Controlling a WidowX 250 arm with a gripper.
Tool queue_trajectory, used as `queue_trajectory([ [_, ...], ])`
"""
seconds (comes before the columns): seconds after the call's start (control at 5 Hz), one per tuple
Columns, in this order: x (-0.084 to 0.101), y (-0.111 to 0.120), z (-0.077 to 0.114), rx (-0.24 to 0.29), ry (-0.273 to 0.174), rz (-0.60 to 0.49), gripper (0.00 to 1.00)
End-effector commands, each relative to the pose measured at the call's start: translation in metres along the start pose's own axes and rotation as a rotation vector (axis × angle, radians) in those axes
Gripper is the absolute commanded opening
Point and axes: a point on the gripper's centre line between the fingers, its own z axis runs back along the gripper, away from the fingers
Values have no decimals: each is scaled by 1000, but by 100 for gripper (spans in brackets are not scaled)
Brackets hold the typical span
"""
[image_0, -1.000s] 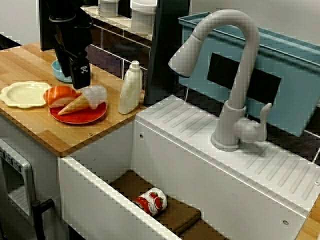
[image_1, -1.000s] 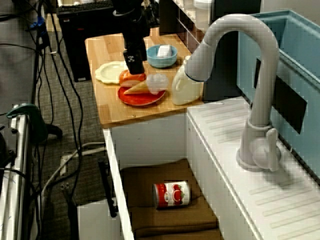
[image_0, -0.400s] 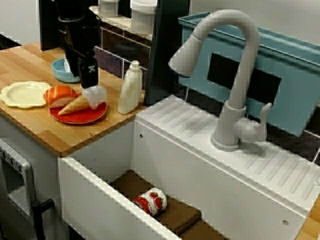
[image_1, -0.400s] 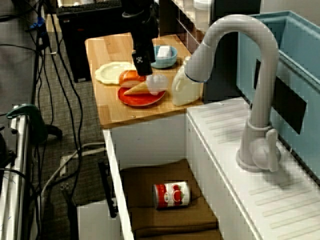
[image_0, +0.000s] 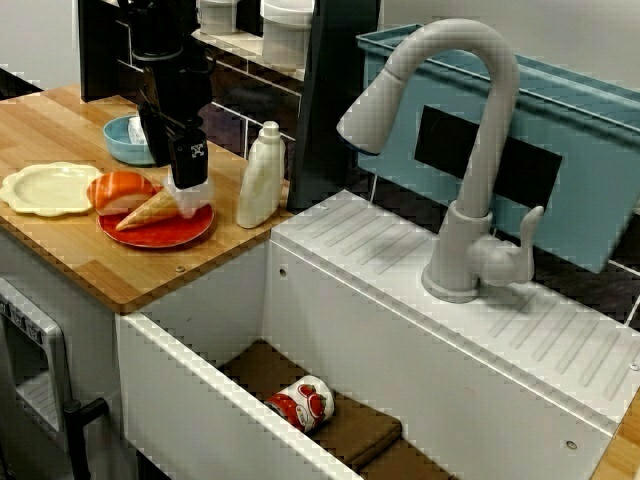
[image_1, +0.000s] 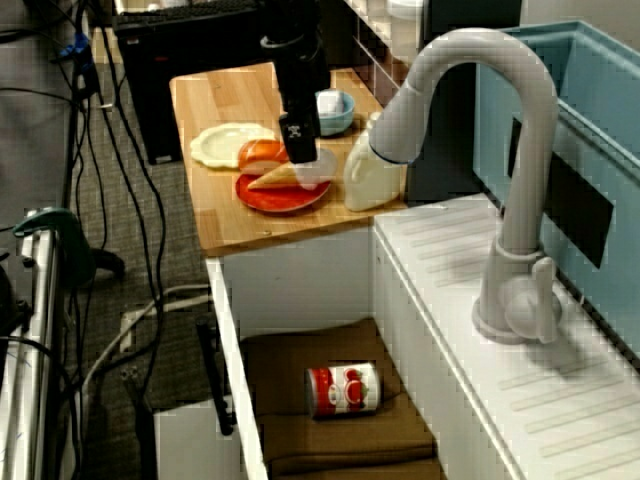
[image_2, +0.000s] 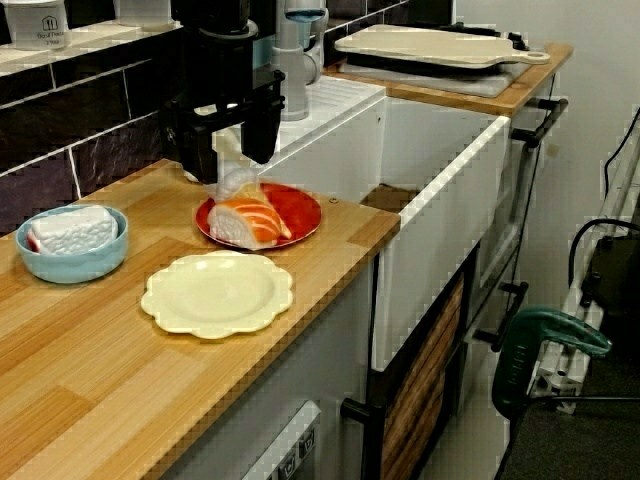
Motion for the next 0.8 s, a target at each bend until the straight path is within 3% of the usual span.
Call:
queue_trajectory([
  [0.0, 16, 6, 11, 18, -51, 43, 100],
  [0.6, 14, 9, 10, 9, -37, 53, 100],
])
